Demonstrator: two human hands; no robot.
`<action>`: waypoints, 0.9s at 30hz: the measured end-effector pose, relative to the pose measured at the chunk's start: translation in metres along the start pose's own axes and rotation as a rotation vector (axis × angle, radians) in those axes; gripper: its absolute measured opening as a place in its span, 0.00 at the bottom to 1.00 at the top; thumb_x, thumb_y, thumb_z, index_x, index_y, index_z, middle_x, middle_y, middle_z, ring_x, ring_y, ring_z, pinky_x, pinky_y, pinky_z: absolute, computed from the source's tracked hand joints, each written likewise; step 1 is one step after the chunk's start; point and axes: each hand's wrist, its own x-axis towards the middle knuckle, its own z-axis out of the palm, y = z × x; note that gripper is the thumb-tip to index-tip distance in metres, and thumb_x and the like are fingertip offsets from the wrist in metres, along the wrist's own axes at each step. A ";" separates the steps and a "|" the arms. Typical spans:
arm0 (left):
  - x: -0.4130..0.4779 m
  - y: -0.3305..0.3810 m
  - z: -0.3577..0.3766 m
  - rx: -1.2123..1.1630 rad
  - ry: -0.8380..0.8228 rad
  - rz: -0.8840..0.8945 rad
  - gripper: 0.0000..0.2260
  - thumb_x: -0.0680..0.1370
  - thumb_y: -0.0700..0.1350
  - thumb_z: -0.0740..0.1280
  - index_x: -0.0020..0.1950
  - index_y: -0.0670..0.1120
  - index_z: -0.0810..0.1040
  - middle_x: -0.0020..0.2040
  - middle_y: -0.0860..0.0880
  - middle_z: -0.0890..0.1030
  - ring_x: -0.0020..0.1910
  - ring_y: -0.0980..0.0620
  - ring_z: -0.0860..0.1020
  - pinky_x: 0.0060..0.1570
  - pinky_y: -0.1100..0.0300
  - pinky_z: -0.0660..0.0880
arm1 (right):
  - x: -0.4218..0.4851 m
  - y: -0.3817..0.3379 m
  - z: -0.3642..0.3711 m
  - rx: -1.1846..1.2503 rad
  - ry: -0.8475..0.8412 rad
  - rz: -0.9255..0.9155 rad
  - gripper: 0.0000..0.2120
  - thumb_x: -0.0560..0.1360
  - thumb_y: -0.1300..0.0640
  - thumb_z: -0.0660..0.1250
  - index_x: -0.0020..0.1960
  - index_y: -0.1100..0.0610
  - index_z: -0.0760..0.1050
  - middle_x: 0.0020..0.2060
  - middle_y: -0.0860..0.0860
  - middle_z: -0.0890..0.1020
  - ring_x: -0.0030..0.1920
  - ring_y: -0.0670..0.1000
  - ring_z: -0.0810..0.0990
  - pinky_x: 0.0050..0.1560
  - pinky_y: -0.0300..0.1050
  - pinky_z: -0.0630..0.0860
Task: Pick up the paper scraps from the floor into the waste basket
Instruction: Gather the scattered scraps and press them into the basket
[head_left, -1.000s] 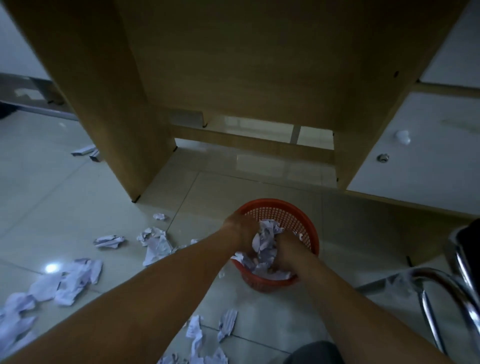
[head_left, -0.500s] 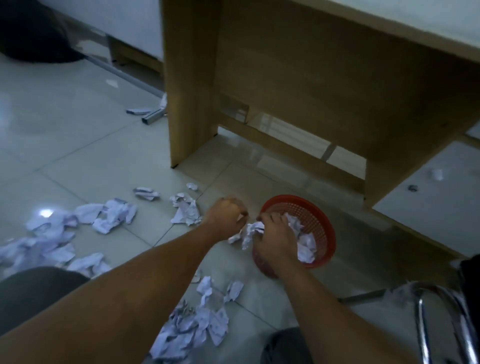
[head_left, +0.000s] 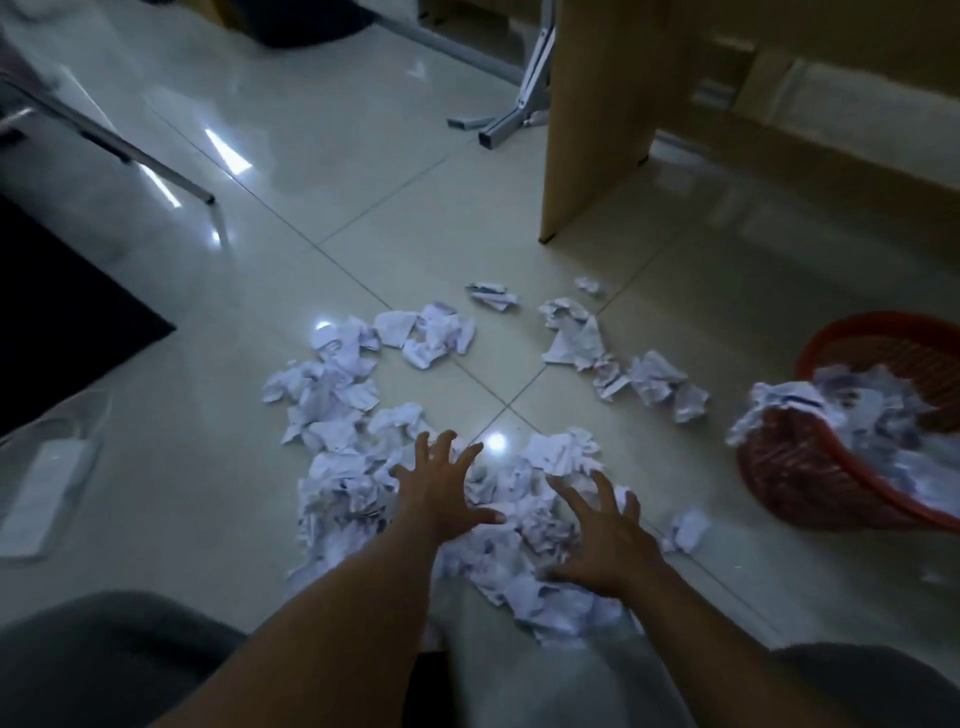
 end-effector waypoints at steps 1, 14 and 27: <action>0.000 -0.012 0.004 0.006 0.000 -0.047 0.47 0.62 0.77 0.62 0.76 0.64 0.48 0.78 0.50 0.48 0.76 0.40 0.45 0.62 0.26 0.59 | 0.004 -0.004 0.010 -0.021 -0.037 -0.015 0.57 0.53 0.24 0.70 0.70 0.25 0.36 0.76 0.47 0.34 0.74 0.69 0.37 0.67 0.70 0.62; 0.030 -0.101 0.054 -0.140 0.002 -0.295 0.58 0.46 0.86 0.53 0.72 0.71 0.36 0.79 0.47 0.40 0.77 0.37 0.41 0.70 0.32 0.51 | 0.066 -0.063 0.055 -0.302 0.056 -0.117 0.54 0.60 0.27 0.69 0.71 0.28 0.34 0.73 0.51 0.25 0.73 0.70 0.38 0.65 0.72 0.59; 0.025 -0.091 0.046 -0.094 0.008 -0.131 0.39 0.63 0.72 0.69 0.70 0.63 0.63 0.71 0.48 0.58 0.64 0.40 0.61 0.59 0.49 0.69 | 0.091 -0.071 0.061 -0.043 0.212 -0.189 0.30 0.67 0.47 0.74 0.66 0.38 0.66 0.69 0.52 0.52 0.63 0.60 0.59 0.52 0.49 0.76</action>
